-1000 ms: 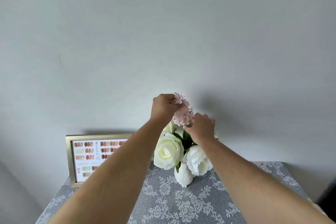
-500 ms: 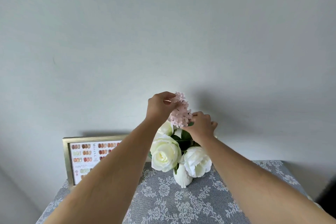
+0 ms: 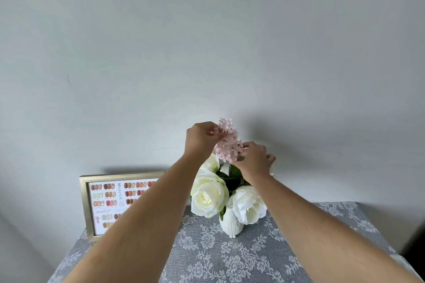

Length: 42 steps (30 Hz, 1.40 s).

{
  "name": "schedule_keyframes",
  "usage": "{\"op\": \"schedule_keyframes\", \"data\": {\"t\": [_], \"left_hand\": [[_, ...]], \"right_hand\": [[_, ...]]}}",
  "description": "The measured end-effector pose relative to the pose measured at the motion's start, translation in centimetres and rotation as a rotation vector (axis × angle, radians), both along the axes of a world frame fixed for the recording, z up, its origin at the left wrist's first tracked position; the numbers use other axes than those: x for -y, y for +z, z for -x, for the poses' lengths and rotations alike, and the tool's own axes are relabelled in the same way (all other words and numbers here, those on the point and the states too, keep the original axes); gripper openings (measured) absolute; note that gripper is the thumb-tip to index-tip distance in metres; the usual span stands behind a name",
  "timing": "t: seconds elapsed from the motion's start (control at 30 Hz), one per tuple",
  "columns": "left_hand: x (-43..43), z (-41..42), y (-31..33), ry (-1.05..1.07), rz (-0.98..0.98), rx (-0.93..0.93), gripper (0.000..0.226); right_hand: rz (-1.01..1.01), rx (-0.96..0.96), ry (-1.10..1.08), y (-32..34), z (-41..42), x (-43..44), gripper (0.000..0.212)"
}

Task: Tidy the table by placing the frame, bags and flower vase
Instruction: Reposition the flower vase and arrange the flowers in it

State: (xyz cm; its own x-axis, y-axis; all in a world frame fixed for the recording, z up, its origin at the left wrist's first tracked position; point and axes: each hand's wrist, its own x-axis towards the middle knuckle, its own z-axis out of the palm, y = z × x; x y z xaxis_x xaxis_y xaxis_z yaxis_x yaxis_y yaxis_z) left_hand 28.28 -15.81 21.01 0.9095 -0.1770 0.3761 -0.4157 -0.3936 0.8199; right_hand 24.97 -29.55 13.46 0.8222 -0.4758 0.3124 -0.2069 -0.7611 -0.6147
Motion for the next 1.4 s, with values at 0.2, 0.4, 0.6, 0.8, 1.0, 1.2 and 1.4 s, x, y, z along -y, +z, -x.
{"op": "schedule_keyframes", "data": {"t": [0.2, 0.4, 0.6, 0.8, 1.0, 1.2, 1.4], "left_hand": [[-2.6, 0.5, -1.3, -0.031, 0.061, 0.001, 0.051], [-4.6, 0.0, -6.8, -0.047, -0.09, -0.228, 0.056], [-3.1, 0.5, -8.8, -0.103, -0.132, -0.397, 0.053], [-2.4, 1.0, -8.8, -0.103, -0.028, -0.443, 0.047], [-3.9, 1.2, -9.1, -0.07, 0.052, -0.387, 0.048], [-6.4, 3.9, -11.0, -0.01, 0.187, -0.379, 0.052], [-5.5, 8.4, -12.5, -0.046, 0.218, -0.329, 0.07]], "right_hand": [[0.072, 0.154, 0.02, 0.4, 2.6, 1.9, 0.029], [-0.202, 0.123, -0.052, -3.1, 5.0, 3.2, 0.057], [-0.47, 0.092, 0.171, -4.6, 4.5, 2.0, 0.049], [-0.461, 0.127, 0.209, -4.1, 3.5, 1.7, 0.037], [-0.51, 0.206, 0.174, -4.4, 4.9, 2.4, 0.051], [-0.487, 0.353, -0.052, -5.6, 8.1, 0.4, 0.06], [-0.334, 0.285, -0.102, -7.4, 10.1, -3.2, 0.071]]}}
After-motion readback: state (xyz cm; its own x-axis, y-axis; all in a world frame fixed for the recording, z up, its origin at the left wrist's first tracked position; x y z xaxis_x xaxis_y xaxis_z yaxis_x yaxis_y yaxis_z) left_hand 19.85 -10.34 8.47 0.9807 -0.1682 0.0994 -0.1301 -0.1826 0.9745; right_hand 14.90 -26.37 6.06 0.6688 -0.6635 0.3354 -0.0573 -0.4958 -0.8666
